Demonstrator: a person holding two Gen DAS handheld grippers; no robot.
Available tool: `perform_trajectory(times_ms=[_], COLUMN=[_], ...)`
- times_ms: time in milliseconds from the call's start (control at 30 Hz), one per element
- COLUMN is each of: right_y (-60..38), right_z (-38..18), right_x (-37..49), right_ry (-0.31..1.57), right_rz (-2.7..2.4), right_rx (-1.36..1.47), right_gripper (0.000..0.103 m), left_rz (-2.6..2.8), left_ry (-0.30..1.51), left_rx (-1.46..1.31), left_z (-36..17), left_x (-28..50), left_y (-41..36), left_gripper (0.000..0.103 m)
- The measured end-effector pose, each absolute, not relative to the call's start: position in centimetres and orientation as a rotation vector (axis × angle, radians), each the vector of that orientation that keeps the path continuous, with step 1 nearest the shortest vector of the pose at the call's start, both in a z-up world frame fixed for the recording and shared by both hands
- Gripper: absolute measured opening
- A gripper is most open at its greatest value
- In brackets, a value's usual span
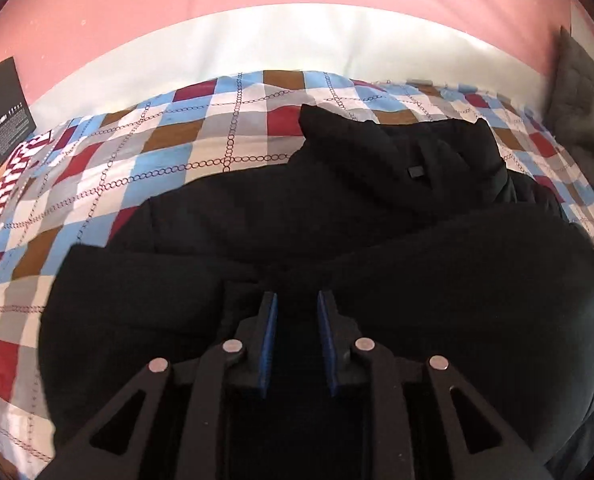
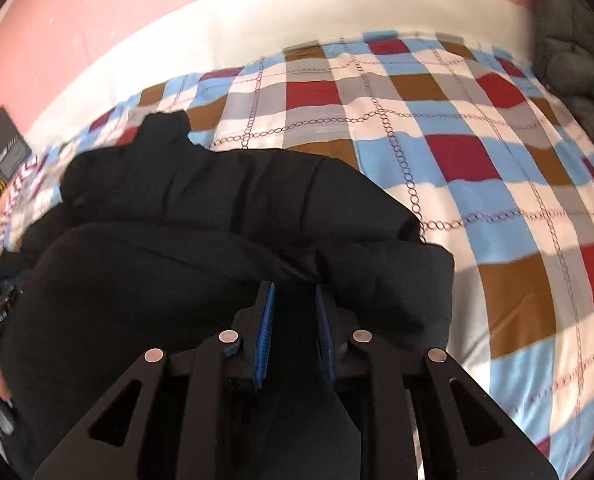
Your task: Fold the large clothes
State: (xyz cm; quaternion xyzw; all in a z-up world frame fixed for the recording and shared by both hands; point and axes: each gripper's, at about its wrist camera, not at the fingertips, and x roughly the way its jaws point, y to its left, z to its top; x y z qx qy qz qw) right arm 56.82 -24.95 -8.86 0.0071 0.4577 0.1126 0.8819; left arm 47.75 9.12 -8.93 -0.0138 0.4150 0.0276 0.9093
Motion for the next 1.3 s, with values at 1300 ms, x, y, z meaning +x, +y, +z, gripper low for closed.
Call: perform_trajectory(times_ms=[1300], right_y=[-26.0], right_z=[-5.8], right_x=[52.5], right_ry=[0.894], right_rz=[0.194], right_rx=[0.026], right_gripper=[0.048], left_rz=[0.088], left_ry=[0.859], left_rx=[-0.037], left_z=[-5.5], left_x=[44.1], left_y=[10.1], left_gripper=[0.022])
